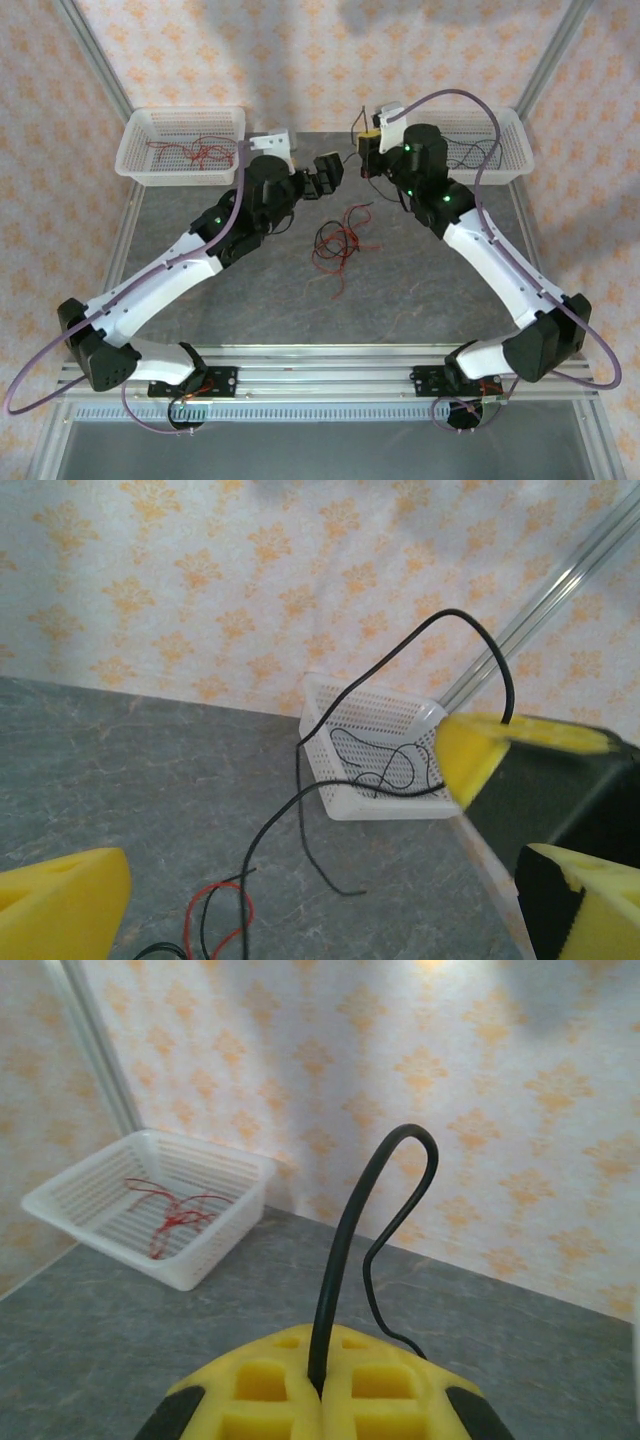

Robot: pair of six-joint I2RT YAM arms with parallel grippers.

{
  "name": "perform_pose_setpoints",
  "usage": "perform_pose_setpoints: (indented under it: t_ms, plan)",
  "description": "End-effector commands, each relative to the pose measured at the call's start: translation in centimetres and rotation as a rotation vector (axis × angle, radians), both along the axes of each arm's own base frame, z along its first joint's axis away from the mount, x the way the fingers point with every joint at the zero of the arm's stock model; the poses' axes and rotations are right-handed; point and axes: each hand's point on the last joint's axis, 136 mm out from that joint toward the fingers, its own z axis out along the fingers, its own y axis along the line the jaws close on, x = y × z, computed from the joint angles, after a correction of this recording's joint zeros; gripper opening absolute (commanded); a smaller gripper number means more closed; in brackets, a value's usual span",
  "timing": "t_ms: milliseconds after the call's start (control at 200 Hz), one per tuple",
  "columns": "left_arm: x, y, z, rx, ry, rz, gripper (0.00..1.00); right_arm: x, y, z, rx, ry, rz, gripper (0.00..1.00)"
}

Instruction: Untangle the cables

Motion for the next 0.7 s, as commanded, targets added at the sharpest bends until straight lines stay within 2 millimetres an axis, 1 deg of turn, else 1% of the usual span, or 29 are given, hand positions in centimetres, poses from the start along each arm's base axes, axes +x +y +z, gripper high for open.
perform_pose_setpoints:
  t_ms: [0, 105, 230, 340, 385, 486, 611, 691]
  plan:
    - [-0.6, 1.2, 2.1, -0.047, -0.088, 0.002, 0.99, 1.5, -3.1, 1.6, 0.019, 0.008, -0.146, 0.00]
    - [-1.0, 1.4, 2.1, -0.076, -0.100, -0.032, 0.99, 3.2, -5.8, 2.9, 0.057, 0.003, -0.233, 0.00]
    - [-1.1, 1.7, 1.7, -0.084, -0.092, -0.039, 0.99, 5.0, -9.0, 5.1, 0.108, -0.043, -0.315, 0.00]
    - [-1.2, 1.8, 1.3, -0.082, -0.083, -0.042, 0.99, 6.8, -11.2, 6.8, 0.131, -0.081, -0.373, 0.00]
    - [-1.3, 1.8, 1.2, -0.082, -0.082, -0.047, 0.99, 7.7, -12.2, 7.1, 0.136, -0.091, -0.398, 0.00]
    - [-1.4, 1.7, 1.1, -0.081, -0.077, -0.052, 0.98, 9.8, -14.2, 7.5, 0.143, -0.104, -0.457, 0.00]
    - [-1.5, 1.9, 1.1, -0.080, -0.076, -0.052, 0.96, 12.3, -16.4, 7.2, 0.143, -0.110, -0.518, 0.00]
    - [-1.6, 1.8, 1.1, -0.081, -0.077, -0.054, 0.98, 13.8, -17.9, 7.1, 0.139, -0.118, -0.555, 0.00]
